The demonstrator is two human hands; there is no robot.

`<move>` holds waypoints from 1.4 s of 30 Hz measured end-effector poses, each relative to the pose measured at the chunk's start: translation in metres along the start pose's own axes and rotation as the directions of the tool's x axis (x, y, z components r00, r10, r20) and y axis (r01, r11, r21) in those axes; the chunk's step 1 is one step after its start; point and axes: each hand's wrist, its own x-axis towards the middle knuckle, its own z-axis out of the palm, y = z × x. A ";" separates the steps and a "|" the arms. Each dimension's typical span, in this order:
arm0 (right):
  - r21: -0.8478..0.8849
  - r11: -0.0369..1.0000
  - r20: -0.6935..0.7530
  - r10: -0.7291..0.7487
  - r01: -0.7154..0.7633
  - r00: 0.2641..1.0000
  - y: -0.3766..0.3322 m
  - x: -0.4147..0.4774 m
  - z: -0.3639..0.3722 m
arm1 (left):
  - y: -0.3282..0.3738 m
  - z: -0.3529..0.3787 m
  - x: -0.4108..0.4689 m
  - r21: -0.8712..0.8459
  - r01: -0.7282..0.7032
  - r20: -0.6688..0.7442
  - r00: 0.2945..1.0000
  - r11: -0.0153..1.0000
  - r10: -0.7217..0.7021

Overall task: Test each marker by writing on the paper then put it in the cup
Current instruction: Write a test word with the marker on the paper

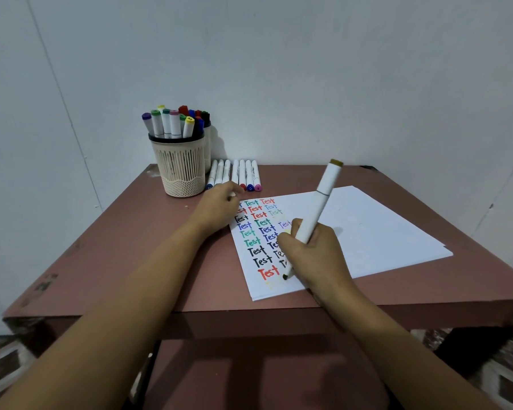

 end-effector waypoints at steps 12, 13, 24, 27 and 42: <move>0.007 1.000 -0.036 0.026 -0.026 0.999 0.000 -0.001 -0.001 | 0.004 0.000 -0.003 -0.062 0.021 -0.031 0.999 0.998 -0.023; 0.032 0.999 -0.055 0.032 -0.030 0.998 0.002 0.000 -0.002 | 0.004 0.000 -0.003 -0.076 0.029 -0.033 0.999 0.997 -0.032; 0.274 0.931 0.029 0.242 -0.240 0.970 -0.014 0.024 -0.020 | 0.004 0.003 -0.001 -0.002 -0.226 -0.194 0.956 0.974 0.221; 0.350 0.918 0.025 0.190 -0.187 0.981 -0.024 0.045 -0.025 | 0.004 0.006 0.002 0.003 -0.271 -0.156 0.951 0.963 0.268; 0.319 0.947 -0.017 0.050 -0.042 0.999 0.013 0.127 -0.005 | 0.005 0.009 0.007 -0.214 -0.192 -0.040 0.981 0.958 0.188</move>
